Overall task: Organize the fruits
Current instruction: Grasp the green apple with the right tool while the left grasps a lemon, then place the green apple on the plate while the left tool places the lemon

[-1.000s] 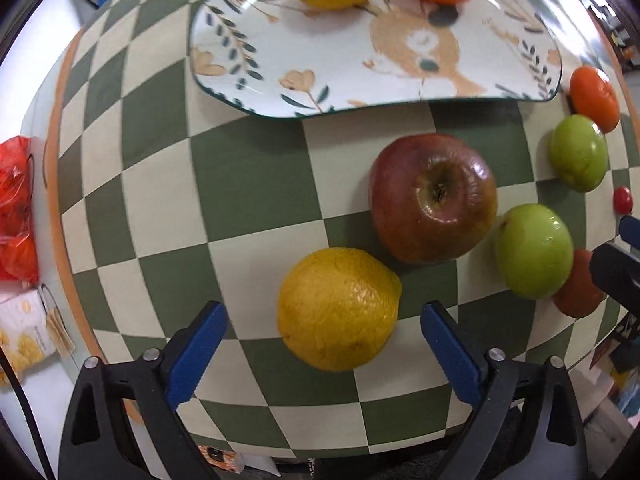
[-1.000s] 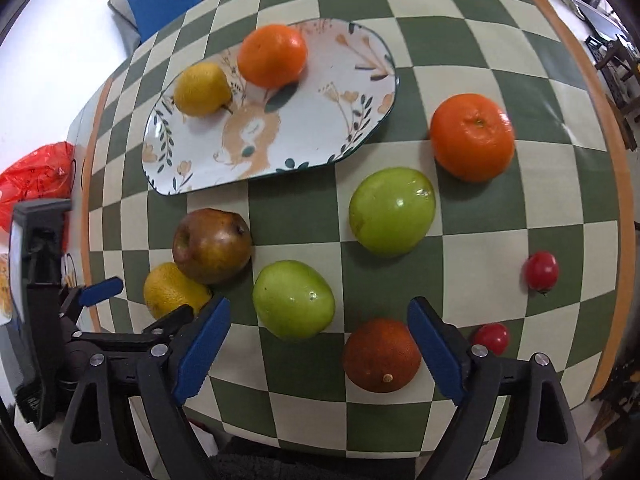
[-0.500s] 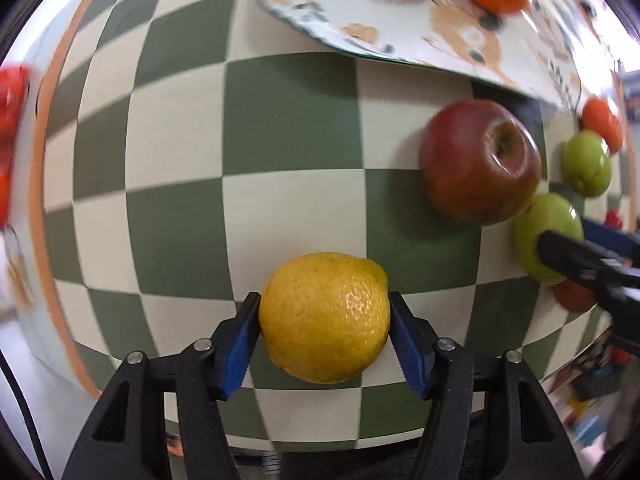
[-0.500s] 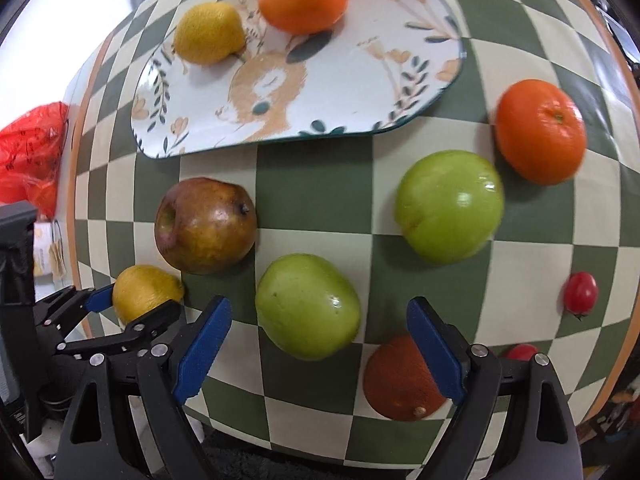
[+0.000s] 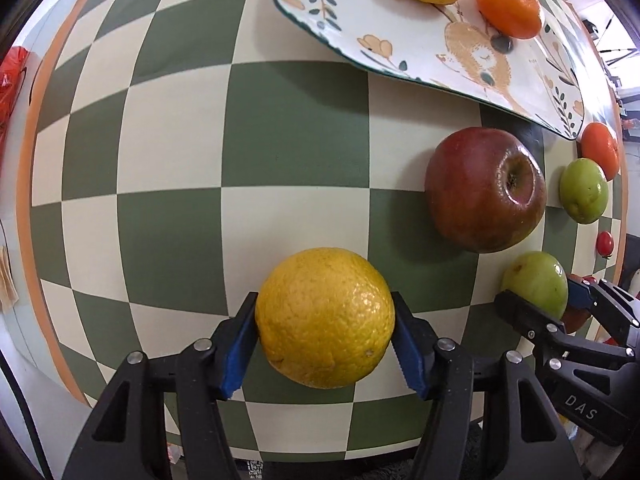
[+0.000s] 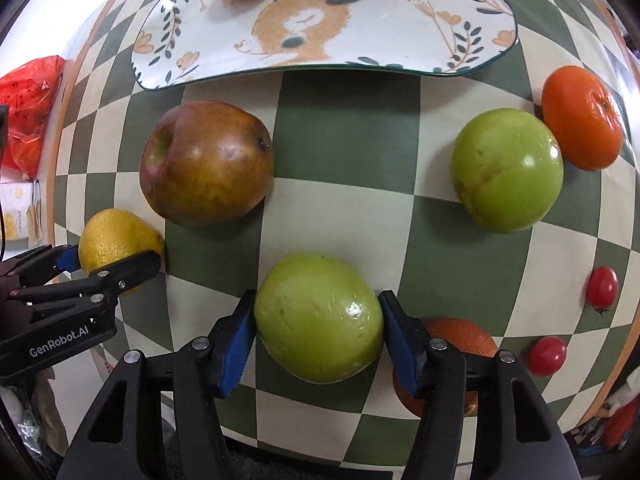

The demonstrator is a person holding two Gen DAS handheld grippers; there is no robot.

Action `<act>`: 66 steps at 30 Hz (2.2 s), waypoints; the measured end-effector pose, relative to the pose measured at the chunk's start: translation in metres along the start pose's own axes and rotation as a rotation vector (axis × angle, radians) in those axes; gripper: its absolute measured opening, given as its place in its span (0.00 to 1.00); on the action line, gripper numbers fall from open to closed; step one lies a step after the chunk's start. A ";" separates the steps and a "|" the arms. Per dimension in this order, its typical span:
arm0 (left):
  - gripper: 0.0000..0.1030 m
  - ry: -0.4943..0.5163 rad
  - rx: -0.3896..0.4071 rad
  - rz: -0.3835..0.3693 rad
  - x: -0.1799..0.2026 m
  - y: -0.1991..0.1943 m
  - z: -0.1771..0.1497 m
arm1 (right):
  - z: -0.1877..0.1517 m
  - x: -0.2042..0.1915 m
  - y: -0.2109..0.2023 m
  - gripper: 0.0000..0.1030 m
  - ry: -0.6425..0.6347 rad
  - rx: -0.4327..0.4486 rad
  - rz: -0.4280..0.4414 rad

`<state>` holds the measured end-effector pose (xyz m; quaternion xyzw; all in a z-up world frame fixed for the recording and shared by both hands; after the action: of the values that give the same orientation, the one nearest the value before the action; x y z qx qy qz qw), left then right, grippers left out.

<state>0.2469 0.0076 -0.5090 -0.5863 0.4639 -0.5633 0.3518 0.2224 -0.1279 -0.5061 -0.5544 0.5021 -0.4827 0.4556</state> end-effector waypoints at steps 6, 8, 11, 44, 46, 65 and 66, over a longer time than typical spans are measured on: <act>0.57 0.031 0.035 0.028 0.003 -0.006 0.006 | 0.000 0.005 -0.001 0.61 0.017 0.011 0.011; 0.57 0.042 0.056 0.028 0.009 -0.010 0.006 | 0.000 0.005 -0.001 0.61 0.015 0.015 0.009; 0.57 0.087 0.110 0.065 0.016 -0.025 0.001 | -0.007 0.010 -0.003 0.60 0.017 0.014 0.012; 0.58 -0.173 0.117 -0.083 0.016 -0.057 0.204 | 0.138 0.078 -0.039 0.60 0.205 0.113 0.069; 0.58 -0.145 0.118 -0.060 0.018 -0.057 0.209 | 0.140 0.077 -0.035 0.60 0.195 0.106 0.063; 0.89 -0.120 0.192 0.036 0.004 -0.072 0.176 | 0.142 0.070 -0.051 0.92 0.142 0.139 -0.016; 0.89 -0.107 0.203 0.054 0.004 -0.077 0.171 | 0.140 0.071 -0.056 0.93 0.143 0.150 -0.031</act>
<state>0.4263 0.0094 -0.4561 -0.5642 0.4007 -0.5657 0.4484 0.3702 -0.1914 -0.4619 -0.4907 0.4872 -0.5642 0.4512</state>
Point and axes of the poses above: each gripper's, at about its wrist camera, not at the fingertips, and y roughly the way its jaws point, x to its right, z to its top, the point moved 10 cm from there along y, roughly the way its jaws point, and after that the axes turned 15 degrees about -z, right-handed, at the moved point
